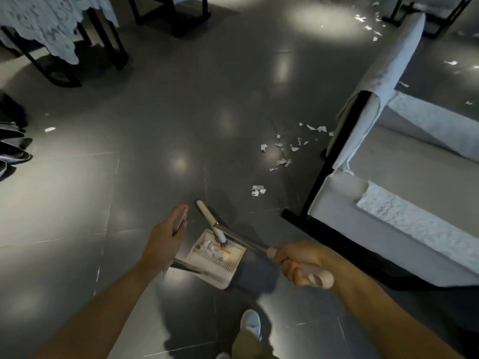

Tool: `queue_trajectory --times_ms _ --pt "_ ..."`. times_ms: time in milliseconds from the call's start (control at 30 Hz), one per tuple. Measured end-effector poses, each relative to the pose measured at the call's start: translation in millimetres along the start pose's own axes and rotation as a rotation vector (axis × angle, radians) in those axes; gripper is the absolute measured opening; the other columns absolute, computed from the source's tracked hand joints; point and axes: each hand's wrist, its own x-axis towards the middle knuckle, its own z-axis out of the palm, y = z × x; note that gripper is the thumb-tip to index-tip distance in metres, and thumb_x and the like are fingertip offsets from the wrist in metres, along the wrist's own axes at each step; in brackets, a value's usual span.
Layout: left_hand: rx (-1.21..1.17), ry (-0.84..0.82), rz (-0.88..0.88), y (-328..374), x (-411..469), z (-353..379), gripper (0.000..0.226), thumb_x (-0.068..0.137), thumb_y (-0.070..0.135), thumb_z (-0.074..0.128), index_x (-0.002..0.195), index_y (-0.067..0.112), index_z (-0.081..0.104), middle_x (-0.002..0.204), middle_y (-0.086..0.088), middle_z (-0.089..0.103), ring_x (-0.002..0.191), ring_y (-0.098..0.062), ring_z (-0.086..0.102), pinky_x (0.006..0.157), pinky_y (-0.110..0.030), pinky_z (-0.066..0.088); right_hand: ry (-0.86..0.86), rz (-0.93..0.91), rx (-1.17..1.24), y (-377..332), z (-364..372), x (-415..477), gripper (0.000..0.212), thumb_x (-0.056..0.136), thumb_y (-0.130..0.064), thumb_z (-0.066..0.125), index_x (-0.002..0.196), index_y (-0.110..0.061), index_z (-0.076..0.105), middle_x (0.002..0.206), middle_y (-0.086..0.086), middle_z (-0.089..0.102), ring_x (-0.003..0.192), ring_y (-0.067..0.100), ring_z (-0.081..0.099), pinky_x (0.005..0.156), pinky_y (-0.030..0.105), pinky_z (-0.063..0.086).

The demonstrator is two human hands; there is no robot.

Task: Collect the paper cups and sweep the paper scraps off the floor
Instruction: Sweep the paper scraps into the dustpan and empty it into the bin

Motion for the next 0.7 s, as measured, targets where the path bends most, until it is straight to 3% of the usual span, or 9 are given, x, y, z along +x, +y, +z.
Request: queue_trajectory --times_ms 100,333,467,600,700 --pt "0.024 0.043 0.033 19.9 24.5 -2.5 0.042 0.097 0.017 0.051 0.137 0.028 0.046 0.112 -0.003 0.062 0.099 -0.017 0.058 0.083 -0.026 0.041 0.074 -0.115 -0.027 -24.2 -7.6 9.0 0.048 0.095 -0.002 0.041 0.143 -0.007 0.039 0.04 -0.001 0.037 0.027 0.004 0.032 0.027 0.012 0.026" --pt "0.029 0.009 0.076 51.5 103.7 -5.5 0.039 0.098 0.016 0.049 0.136 0.024 0.045 0.109 0.008 0.057 0.095 -0.013 0.058 0.075 -0.017 0.042 0.282 -0.315 -0.108 -105.4 -40.2 50.7 0.036 0.092 0.002 0.046 0.126 -0.008 0.051 0.057 0.007 0.043 0.032 0.009 0.036 0.032 0.015 0.032" --pt "0.009 -0.061 0.106 56.6 163.8 5.3 0.035 0.097 0.014 0.051 0.131 0.022 0.052 0.109 0.008 0.062 0.092 -0.006 0.059 0.064 0.005 0.033 0.363 -0.326 -0.177 -155.6 -64.9 77.7 0.024 0.093 0.0 0.05 0.116 -0.005 0.052 0.059 0.01 0.048 0.03 0.01 0.041 0.034 0.018 0.038" --pt "0.023 -0.178 0.062 58.9 226.0 16.9 0.04 0.098 0.021 0.049 0.136 0.033 0.046 0.119 0.003 0.059 0.074 0.012 0.059 0.057 0.005 0.036 0.412 -0.269 -0.164 -188.1 -79.5 106.7 0.005 0.098 -0.01 0.048 0.102 -0.012 0.049 0.062 0.009 0.052 0.037 0.011 0.046 0.038 0.021 0.041" --pt "0.053 -0.221 0.083 65.1 270.5 20.7 0.041 0.099 0.024 0.047 0.137 0.038 0.043 0.123 0.0 0.059 0.086 0.011 0.06 0.066 -0.001 0.038 0.393 -0.224 -0.12 -198.0 -77.7 130.3 0.014 0.099 -0.011 0.042 0.091 -0.013 0.053 0.061 0.005 0.047 0.037 0.01 0.044 0.036 0.022 0.038"
